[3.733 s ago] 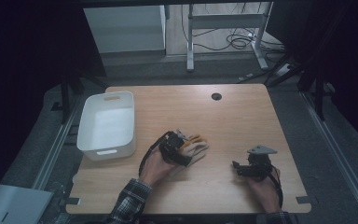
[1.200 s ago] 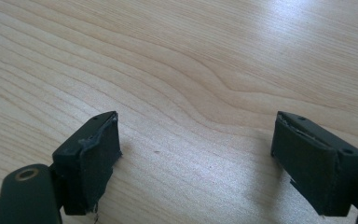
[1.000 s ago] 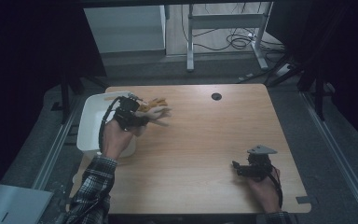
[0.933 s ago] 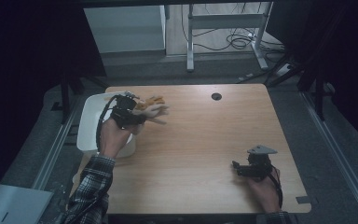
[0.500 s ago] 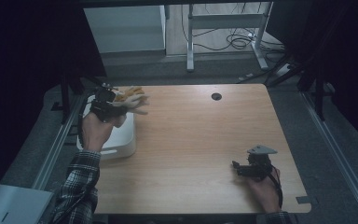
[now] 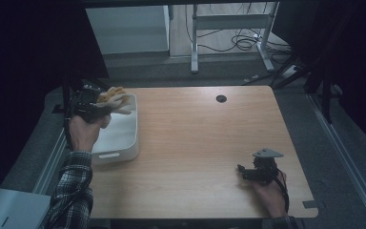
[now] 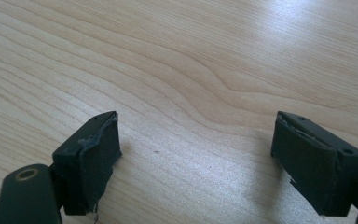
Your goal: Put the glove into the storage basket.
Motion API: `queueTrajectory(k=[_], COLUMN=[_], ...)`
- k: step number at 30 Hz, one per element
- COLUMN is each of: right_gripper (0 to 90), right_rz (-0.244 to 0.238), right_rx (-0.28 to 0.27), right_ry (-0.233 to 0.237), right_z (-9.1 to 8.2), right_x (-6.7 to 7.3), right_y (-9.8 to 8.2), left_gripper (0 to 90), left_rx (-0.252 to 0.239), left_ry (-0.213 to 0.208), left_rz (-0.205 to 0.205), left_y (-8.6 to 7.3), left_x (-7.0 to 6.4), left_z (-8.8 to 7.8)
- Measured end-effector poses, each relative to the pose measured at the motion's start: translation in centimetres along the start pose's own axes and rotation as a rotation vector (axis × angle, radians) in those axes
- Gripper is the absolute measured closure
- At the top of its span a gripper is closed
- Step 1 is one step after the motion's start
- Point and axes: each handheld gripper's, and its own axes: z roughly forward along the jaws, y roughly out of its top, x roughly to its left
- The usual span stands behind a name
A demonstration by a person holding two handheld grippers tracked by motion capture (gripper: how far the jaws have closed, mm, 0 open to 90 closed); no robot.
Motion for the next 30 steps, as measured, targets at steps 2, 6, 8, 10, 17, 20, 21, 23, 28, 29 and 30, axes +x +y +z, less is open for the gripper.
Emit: queueTrajectory(k=[2, 6, 8, 10, 17, 20, 21, 23, 28, 29, 30], right_gripper=[15.8, 15.8, 15.8, 15.8, 15.8, 15.8, 15.8, 15.8, 15.7, 15.7, 15.7], right_rz=[-0.002, -0.002, -0.003, -0.004, -0.003, -0.003, -0.003, -0.003, -0.003, -0.003, -0.003], right_rx=[0.0, 0.0, 0.0, 0.0, -0.003, -0.003, -0.003, -0.002, -0.002, -0.002, -0.002], right_ry=[0.0, 0.0, 0.0, -0.001, 0.0, 0.0, 0.0, 0.0, 0.0, 0.0, 0.0], right_z=[0.0, 0.0, 0.0, 0.0, 0.0, 0.0, 0.0, 0.0, 0.0, 0.0, 0.0], right_x=[0.0, 0.0, 0.0, 0.0, 0.0, 0.0, 0.0, 0.0, 0.0, 0.0, 0.0], right_y=[0.0, 0.0, 0.0, 0.0, 0.0, 0.0, 0.0, 0.0, 0.0, 0.0, 0.0], left_gripper=[63.9, 63.7, 63.6, 63.5, 63.0, 62.7, 62.6, 62.5, 62.2, 61.8, 61.8], left_rx=[0.006, 0.015, 0.015, 0.023, 0.069, 0.099, 0.106, 0.132, 0.189, 0.202, 0.213], left_ry=[0.004, 0.004, 0.003, 0.0, -0.003, -0.004, -0.005, -0.002, -0.004, -0.004, -0.004], left_rz=[-0.021, -0.026, -0.035, -0.041, -0.036, -0.026, -0.027, -0.016, 0.002, 0.007, 0.01], left_y=[-0.4, -0.9, -1.1, -1.3, -1.7, -1.9, -1.9, -2.1, -2.3, -2.3, -2.3], left_x=[0.5, 0.6, 0.5, 0.3, -0.2, -0.5, -0.6, -0.8, -1.0, -1.0, -1.1], left_z=[1.0, 2.2, 3.1, 3.9, 6.3, 7.2, 7.4, 7.9, 8.7, 8.8, 9.0])
